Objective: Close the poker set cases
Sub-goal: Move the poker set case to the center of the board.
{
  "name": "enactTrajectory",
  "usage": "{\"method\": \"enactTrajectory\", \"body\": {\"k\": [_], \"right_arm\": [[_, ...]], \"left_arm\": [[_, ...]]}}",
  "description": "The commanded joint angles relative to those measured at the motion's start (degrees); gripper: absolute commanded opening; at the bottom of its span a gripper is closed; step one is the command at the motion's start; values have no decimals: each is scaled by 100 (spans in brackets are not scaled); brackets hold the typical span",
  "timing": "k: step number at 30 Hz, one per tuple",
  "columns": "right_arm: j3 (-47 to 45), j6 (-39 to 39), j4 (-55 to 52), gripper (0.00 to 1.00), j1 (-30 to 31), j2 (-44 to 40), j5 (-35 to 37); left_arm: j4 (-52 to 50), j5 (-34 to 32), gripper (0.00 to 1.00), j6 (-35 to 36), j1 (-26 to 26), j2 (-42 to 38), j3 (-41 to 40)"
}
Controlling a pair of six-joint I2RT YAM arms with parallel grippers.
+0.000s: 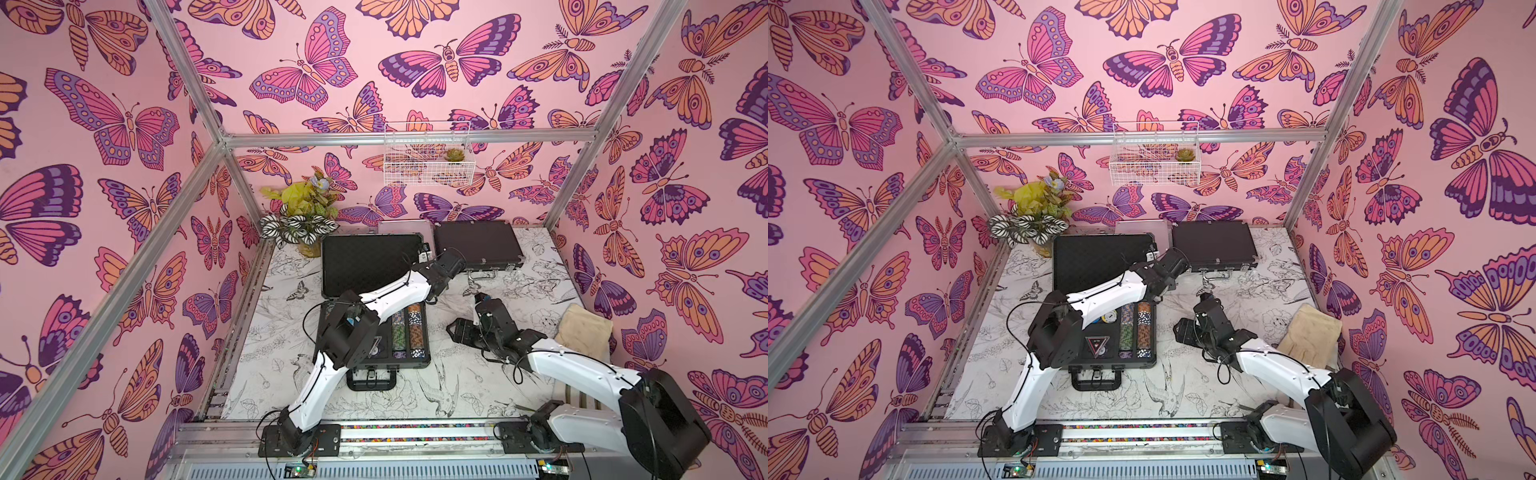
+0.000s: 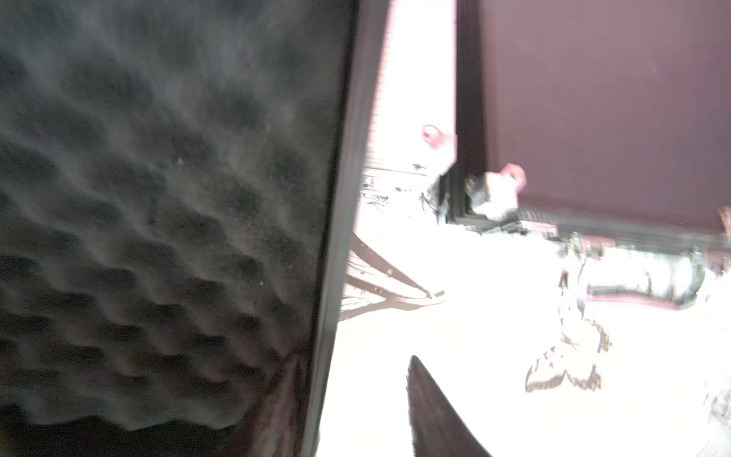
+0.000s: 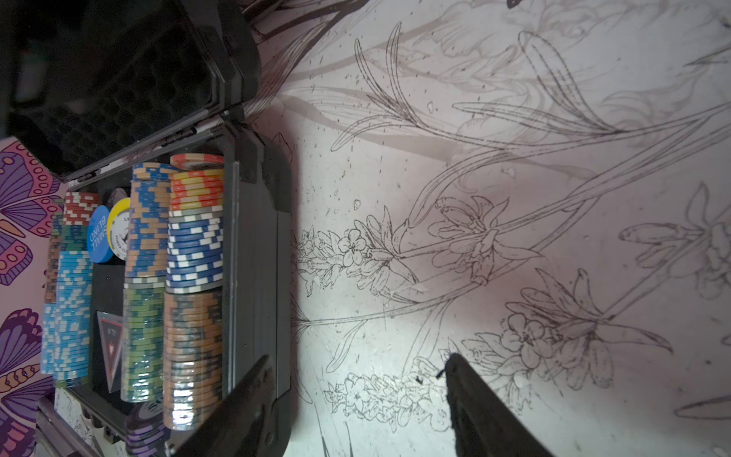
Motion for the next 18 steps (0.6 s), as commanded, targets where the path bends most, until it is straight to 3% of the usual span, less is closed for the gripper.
{"method": "enactTrajectory", "body": {"k": [1, 5, 10, 14, 18], "right_arm": [[98, -130, -98, 70, -35, 124, 9], [170, -136, -58, 70, -35, 196, -88], [213, -165, -36, 70, -35, 219, -140], [202, -132, 111, 70, -26, 311, -243], [222, -95, 235, 69, 6, 456, -370]], "left_arm": [[112, 98, 53, 879, 4, -854, -539], [99, 298, 56, 1479, 230, -1684, -1481], [101, 813, 48, 1979, 1099, -2886, -2847], [100, 687, 41, 2207, 1803, -3560, -3604], [107, 36, 40, 2159, 2284, -3876, -4192]]}}
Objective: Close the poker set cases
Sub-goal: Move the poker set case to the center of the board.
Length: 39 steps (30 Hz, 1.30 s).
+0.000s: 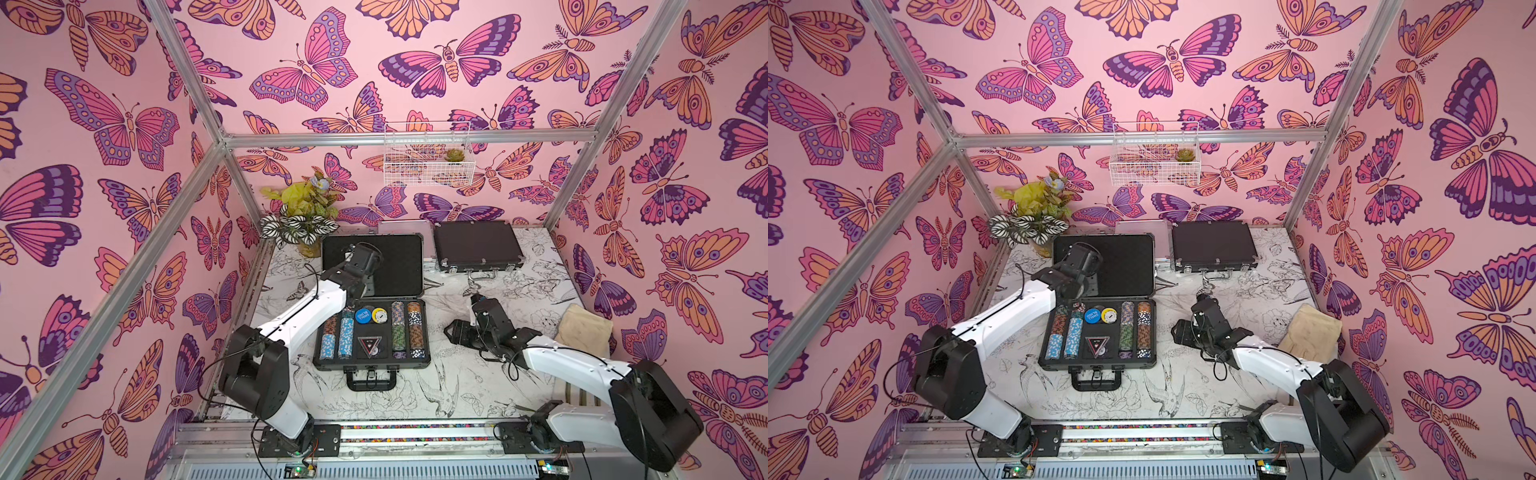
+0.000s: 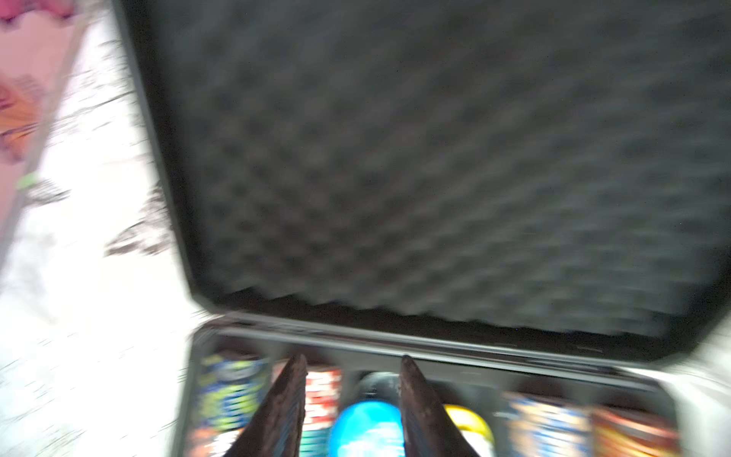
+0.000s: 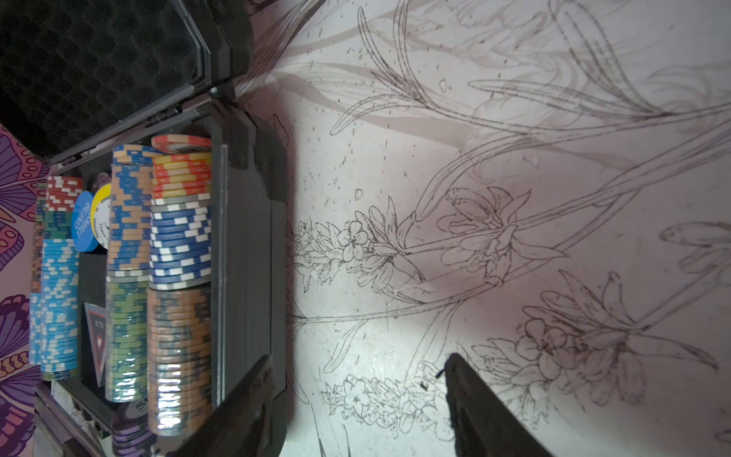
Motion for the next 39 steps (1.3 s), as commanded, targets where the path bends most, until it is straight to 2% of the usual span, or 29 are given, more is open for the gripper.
{"method": "enactTrajectory", "body": {"k": [1, 3, 11, 20, 29, 39], "right_arm": [[181, -6, 110, 69, 24, 123, -143], [209, -3, 110, 69, 61, 142, -147], [264, 41, 150, 69, 135, 246, -163], [329, 85, 113, 69, 226, 374, -113], [494, 85, 91, 69, 352, 610, -45], [560, 78, 19, 69, 427, 721, 8]], "left_arm": [[-28, -591, 40, 120, 250, -200, -404], [18, -713, 41, -21, 492, -247, -614], [664, -185, 41, -200, 1342, 58, -847], [1207, 270, 40, 65, 1689, 652, -591], [2177, 1165, 36, 294, 2087, 607, -931], [2484, 1517, 22, 526, 2125, 684, -988]]}}
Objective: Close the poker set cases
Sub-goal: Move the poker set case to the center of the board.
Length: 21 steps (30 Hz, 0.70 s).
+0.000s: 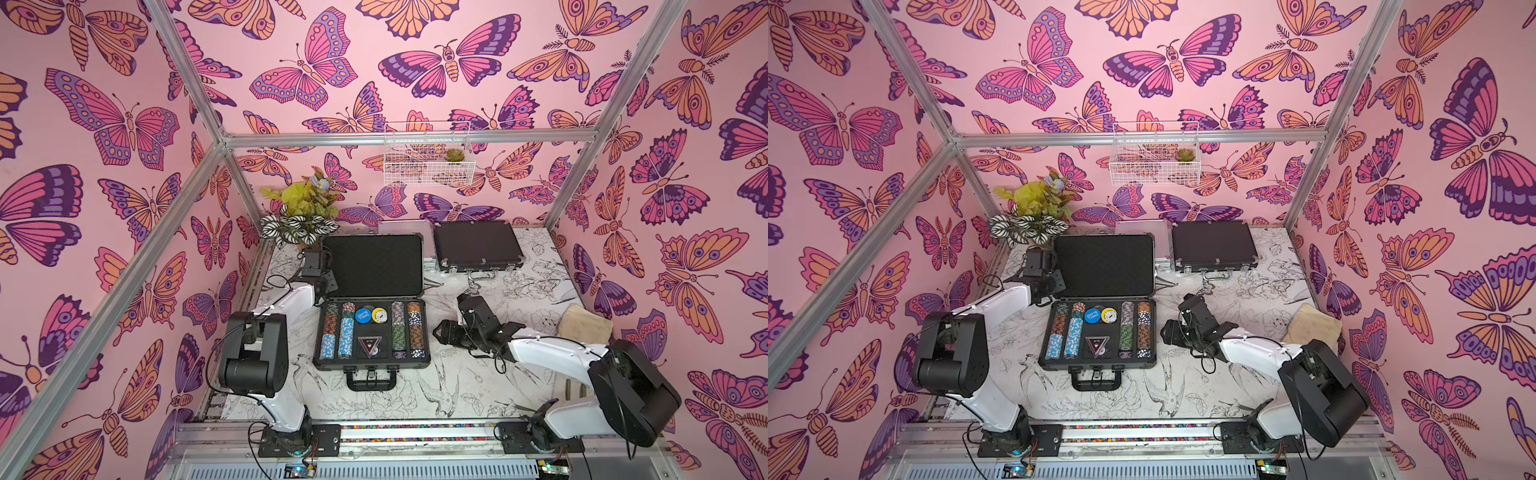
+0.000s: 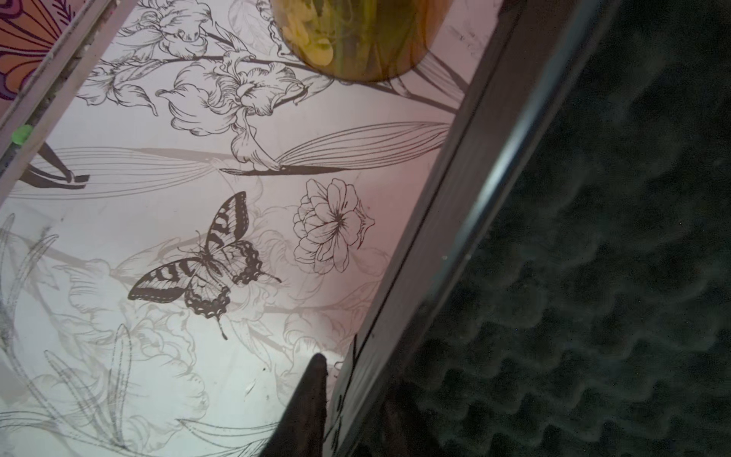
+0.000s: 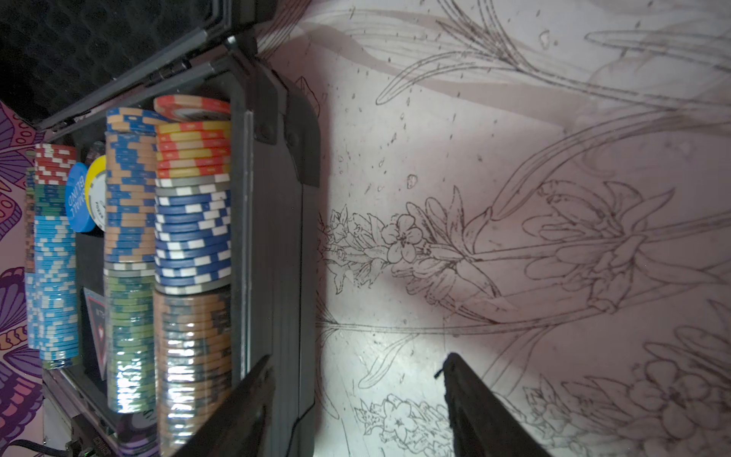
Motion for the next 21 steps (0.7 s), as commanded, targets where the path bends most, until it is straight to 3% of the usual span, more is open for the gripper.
{"method": "enactTrajectory", "body": {"k": [1, 10, 21], "right_arm": [[139, -22, -122, 69, 45, 4, 128], [292, -163, -331, 69, 15, -18, 245], [422, -237, -526, 69, -76, -153, 272]], "left_arm": [[240, 286, 22, 37, 40, -23, -203], [483, 799, 20, -542, -101, -470, -839], [494, 530, 18, -1296, -628, -423, -983]]}}
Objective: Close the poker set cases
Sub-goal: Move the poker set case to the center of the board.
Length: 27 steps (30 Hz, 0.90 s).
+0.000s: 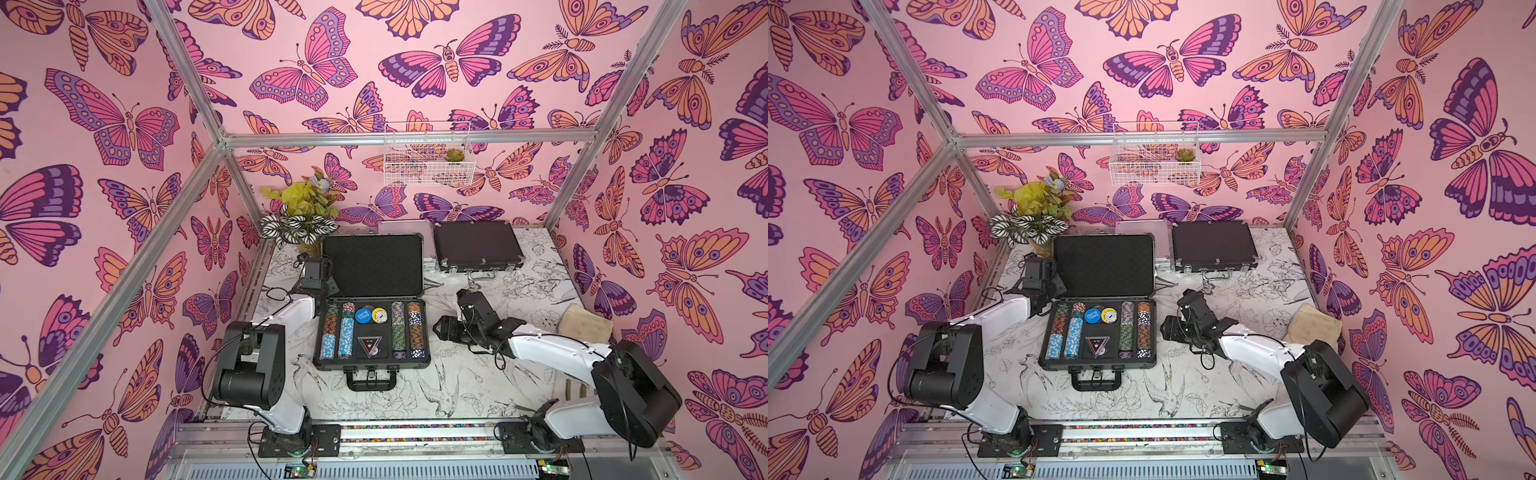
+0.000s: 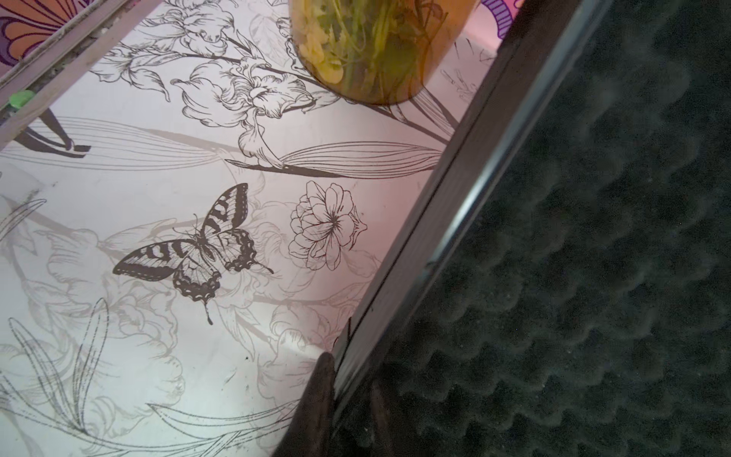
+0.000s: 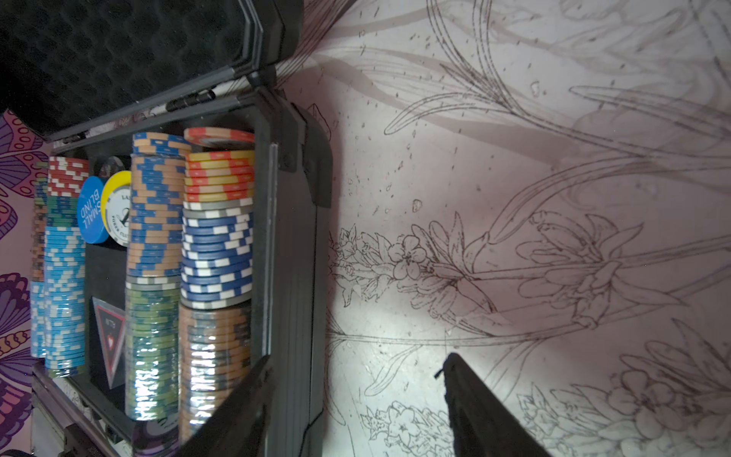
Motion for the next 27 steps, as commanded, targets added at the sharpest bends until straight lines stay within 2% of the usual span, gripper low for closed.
{"method": "enactTrajectory", "body": {"k": [1, 11, 14, 22, 27], "right_arm": [[117, -102, -195, 69, -70, -138, 103], [23, -180, -248, 69, -192, -297, 94], [-23, -190, -225, 69, -245, -316, 78], [-74, -164, -126, 69, -327, -327, 31], [-121, -164, -116, 69, -424, -408, 26]], "left_arm": [[-359, 745, 18, -448, -470, 26, -161], [-621, 470, 17, -552, -781, 108, -11], [-681, 659, 17, -592, -781, 51, 8], [-739, 558, 17, -1706, -915, 113, -62], [-745, 283, 17, -1956, -1253, 276, 133]]}}
